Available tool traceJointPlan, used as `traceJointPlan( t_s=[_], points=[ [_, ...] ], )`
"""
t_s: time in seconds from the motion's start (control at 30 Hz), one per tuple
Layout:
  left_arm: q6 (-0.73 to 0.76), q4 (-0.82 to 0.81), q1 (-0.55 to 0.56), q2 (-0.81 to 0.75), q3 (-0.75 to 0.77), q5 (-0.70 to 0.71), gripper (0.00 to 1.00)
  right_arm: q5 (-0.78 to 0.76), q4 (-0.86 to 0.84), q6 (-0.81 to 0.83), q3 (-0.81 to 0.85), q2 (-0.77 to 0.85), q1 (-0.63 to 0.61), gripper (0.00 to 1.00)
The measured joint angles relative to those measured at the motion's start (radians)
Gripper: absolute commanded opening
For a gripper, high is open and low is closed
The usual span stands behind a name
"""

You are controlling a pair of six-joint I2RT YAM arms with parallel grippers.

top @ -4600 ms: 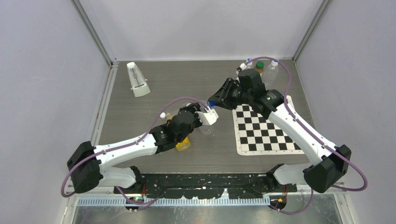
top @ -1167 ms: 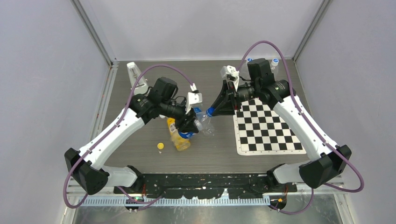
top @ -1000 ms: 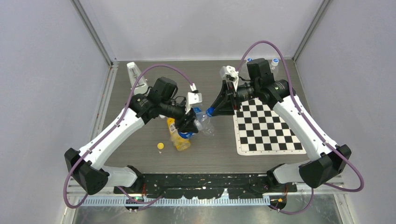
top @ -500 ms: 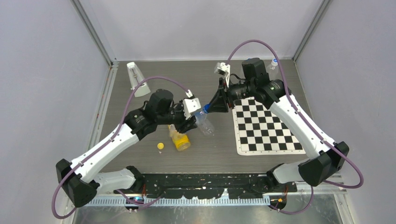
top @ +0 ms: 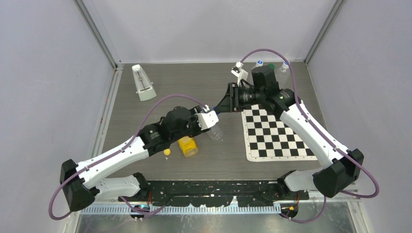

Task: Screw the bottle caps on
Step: Screw the bottle cap onto the plastic bottle.

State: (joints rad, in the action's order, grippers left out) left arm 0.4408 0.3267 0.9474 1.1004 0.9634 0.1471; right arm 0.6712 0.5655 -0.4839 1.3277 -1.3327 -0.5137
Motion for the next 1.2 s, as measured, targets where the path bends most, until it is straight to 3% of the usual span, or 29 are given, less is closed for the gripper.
traceJointPlan(
  t_s=[0.23, 0.3, 0.33, 0.47, 0.57, 0.67, 0.8, 1.03, 1.2],
  points=[
    [0.171, -0.153, 0.127, 0.050, -0.064, 0.297, 0.00, -0.140, -0.079, -0.316, -0.140, 0.096, -0.005, 0.02],
    [0.187, -0.172, 0.136, 0.062, -0.066, 0.339, 0.00, -0.174, -0.092, -0.363, -0.148, 0.099, -0.008, 0.12],
    [0.191, -0.179, 0.138, 0.064, -0.066, 0.354, 0.00, -0.187, -0.100, -0.384, -0.150, 0.101, -0.010, 0.28],
    [0.187, -0.190, 0.143, 0.064, -0.062, 0.381, 0.00, -0.225, -0.122, -0.414, -0.154, 0.117, -0.019, 0.61],
    [0.158, -0.179, 0.150, 0.064, -0.033, 0.357, 0.00, -0.259, -0.132, -0.394, -0.154, 0.129, -0.019, 0.73],
    [0.111, -0.158, 0.142, 0.060, -0.009, 0.315, 0.00, -0.272, -0.130, -0.329, -0.154, 0.151, -0.013, 0.83],
    [0.034, -0.064, 0.085, 0.032, -0.005, 0.215, 0.00, -0.288, -0.117, -0.201, -0.154, 0.219, -0.008, 0.88],
    [-0.067, 0.153, -0.073, 0.027, 0.064, -0.133, 0.00, -0.275, -0.123, 0.117, -0.192, 0.413, -0.008, 0.89],
    [-0.072, 0.285, -0.128, 0.074, 0.170, -0.394, 0.00, -0.113, -0.095, 0.397, -0.208, 0.467, -0.007, 0.87]
  ],
)
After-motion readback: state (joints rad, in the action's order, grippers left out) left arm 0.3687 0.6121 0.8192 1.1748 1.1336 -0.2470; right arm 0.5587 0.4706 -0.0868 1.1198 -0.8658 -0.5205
